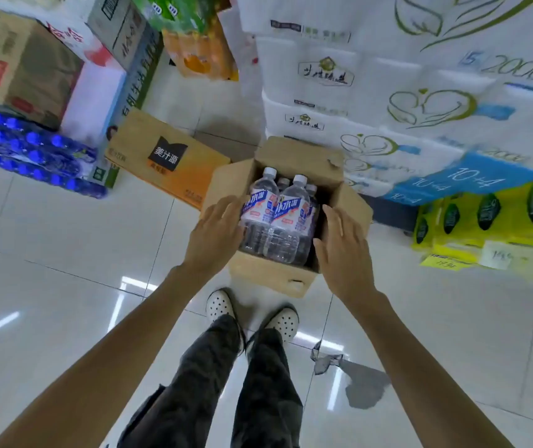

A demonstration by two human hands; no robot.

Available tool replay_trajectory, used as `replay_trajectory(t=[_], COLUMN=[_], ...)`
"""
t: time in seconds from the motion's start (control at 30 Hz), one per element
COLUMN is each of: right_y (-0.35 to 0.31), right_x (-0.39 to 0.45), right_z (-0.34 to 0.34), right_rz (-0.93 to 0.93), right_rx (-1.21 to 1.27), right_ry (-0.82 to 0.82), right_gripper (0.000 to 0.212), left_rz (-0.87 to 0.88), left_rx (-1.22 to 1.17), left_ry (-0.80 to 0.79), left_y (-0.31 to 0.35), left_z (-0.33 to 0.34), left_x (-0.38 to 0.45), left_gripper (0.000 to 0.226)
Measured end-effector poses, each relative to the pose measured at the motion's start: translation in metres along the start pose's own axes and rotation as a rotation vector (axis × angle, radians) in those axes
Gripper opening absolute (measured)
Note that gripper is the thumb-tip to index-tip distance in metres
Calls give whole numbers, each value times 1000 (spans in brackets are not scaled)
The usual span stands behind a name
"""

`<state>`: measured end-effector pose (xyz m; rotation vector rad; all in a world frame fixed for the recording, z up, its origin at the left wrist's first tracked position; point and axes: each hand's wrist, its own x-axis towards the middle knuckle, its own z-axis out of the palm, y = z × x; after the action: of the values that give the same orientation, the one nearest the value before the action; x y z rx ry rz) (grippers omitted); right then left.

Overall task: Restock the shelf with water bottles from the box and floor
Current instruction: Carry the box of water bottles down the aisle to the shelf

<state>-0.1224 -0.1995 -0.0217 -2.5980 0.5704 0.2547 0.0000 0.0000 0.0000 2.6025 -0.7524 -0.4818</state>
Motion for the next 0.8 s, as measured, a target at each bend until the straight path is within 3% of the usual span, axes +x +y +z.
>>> replay_trajectory(t=[0.2, 0.33, 0.43, 0.6, 0.8], right_y=[3, 0, -3, 3, 11], right_x=[15, 33, 44, 53, 54], right_z=[27, 33, 37, 47, 56], right_rz=[331, 422, 494, 557, 573], right_rx=[234, 291, 308, 267, 228], right_ry=[-168, -182, -196, -127, -164], right_gripper=[76, 77, 76, 54, 39], left_rz=[-107, -185, -194, -217, -204], left_rx=[-130, -87, -65, -21, -5], left_ry=[-156, -301, -349, -377, -466], left_y=[-32, -44, -46, -61, -72], left_z=[27, 31, 36, 52, 60], left_x=[14, 38, 55, 84, 97], left_gripper=[61, 75, 64, 42, 40])
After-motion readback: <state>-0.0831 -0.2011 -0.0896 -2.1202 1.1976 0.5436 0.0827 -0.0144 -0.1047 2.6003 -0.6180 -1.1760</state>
